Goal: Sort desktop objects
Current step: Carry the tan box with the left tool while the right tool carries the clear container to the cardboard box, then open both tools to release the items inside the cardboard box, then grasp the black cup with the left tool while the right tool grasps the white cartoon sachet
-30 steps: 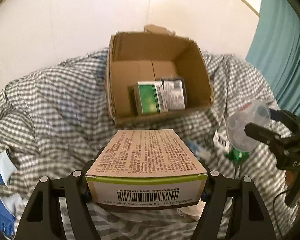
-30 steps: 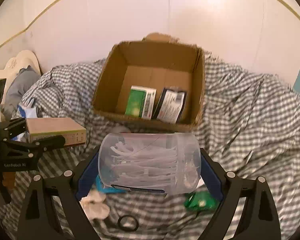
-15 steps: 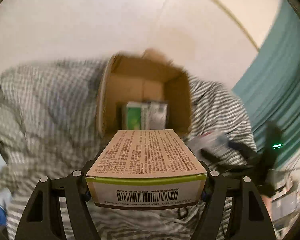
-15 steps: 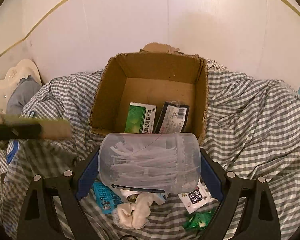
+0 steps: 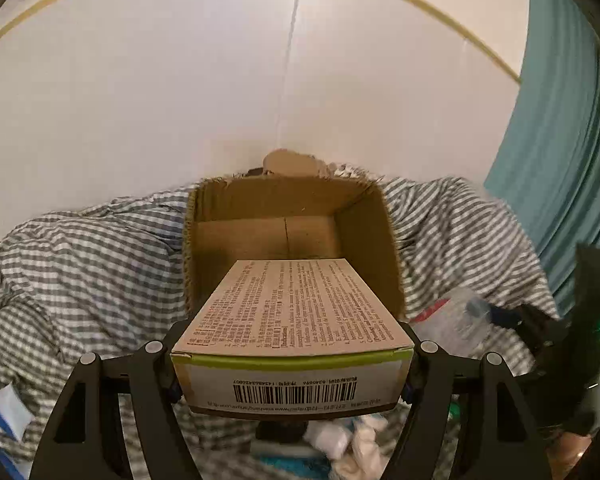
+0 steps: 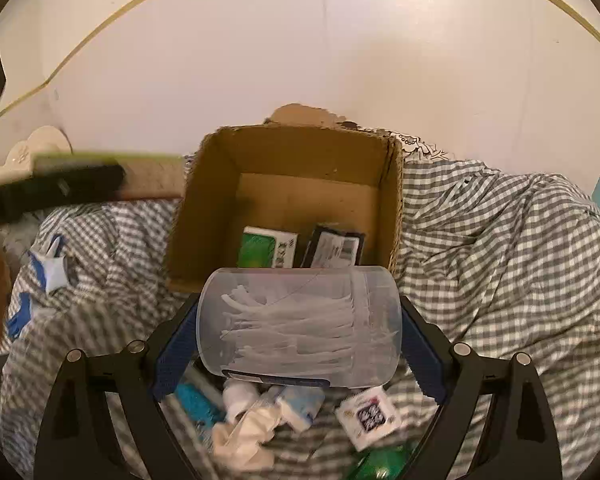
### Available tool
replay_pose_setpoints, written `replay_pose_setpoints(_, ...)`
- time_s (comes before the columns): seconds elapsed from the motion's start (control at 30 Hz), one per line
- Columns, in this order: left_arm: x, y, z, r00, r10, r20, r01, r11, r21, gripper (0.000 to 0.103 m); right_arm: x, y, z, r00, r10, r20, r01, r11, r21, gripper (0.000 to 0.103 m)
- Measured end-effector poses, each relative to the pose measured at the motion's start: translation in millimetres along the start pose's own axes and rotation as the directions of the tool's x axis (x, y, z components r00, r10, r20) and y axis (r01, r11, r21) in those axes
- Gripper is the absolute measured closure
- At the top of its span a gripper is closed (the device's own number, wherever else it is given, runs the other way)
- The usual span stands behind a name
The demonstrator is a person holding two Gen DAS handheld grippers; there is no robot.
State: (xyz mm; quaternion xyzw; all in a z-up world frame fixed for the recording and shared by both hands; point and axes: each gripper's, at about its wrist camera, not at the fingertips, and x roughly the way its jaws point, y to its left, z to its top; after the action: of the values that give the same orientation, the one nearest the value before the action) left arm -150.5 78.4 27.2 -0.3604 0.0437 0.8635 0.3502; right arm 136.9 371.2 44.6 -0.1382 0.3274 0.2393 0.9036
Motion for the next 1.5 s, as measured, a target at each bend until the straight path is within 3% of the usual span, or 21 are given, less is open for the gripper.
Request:
replay_pose_setpoints(0.27,89.4,4.4,4.9,0.994,0.105,-0.040,-0.104,0.994,0.029,0.026,75.0,-27.2,33.8,0.999,0.006,-0.045,-0.004,0.999,0.047,0.012)
replay_pose_setpoints(0.3,98.9,6.1,7.1,0.993,0.116,-0.037,-0.114,0.993,0.033,0.024,86.8,-29.2,36.6,0.998,0.005,-0.056,-0.002,0.999,0.047,0.012)
replay_pose_setpoints(0.33,104.8,7.8,8.8,0.990,0.141,-0.032,-0.140,0.990,0.036,0.014,95.1,-30.1,38.5,0.998,0.001,-0.066,0.002,0.999,0.043,0.012)
replay_pose_setpoints(0.4,114.5,11.0,13.2,0.972,0.234,-0.022,-0.233,0.971,0.048,0.000,111.5,-33.1,42.4,0.997,-0.018,-0.076,0.021,0.999,0.042,0.011)
replay_pose_setpoints(0.43,116.9,14.1,14.6,0.969,0.248,-0.016,-0.247,0.968,0.053,0.000,115.1,-34.8,43.9,0.997,-0.034,-0.069,0.037,0.998,0.044,0.008)
replay_pose_setpoints(0.67,94.8,21.3,7.9,0.972,0.232,-0.028,-0.231,0.973,0.026,0.000,99.4,-50.7,43.4,0.997,-0.053,-0.049,0.058,0.994,0.095,0.008)
replay_pose_setpoints(0.83,56.5,23.3,-25.9,0.974,0.224,-0.023,-0.225,0.974,-0.002,0.000,62.7,-54.1,27.8,0.996,-0.077,-0.050,0.082,0.992,0.097,0.008)
replay_pose_setpoints(1.03,42.1,15.1,-74.3,0.974,0.217,-0.059,-0.219,0.975,-0.033,0.000,25.1,-59.6,-11.8,0.988,-0.121,-0.094,0.130,0.987,0.098,0.008)
replay_pose_setpoints(1.23,50.0,6.1,-113.4,0.978,0.192,-0.082,-0.195,0.980,-0.035,0.000,10.3,-57.6,-53.0,0.975,-0.166,-0.145,0.174,0.984,0.043,0.008)
replay_pose_setpoints(1.5,95.2,-2.9,-148.0,0.963,0.207,-0.174,-0.198,0.978,0.070,0.000,40.4,-62.0,-90.4,0.968,-0.125,-0.219,0.132,0.991,0.015,0.008)
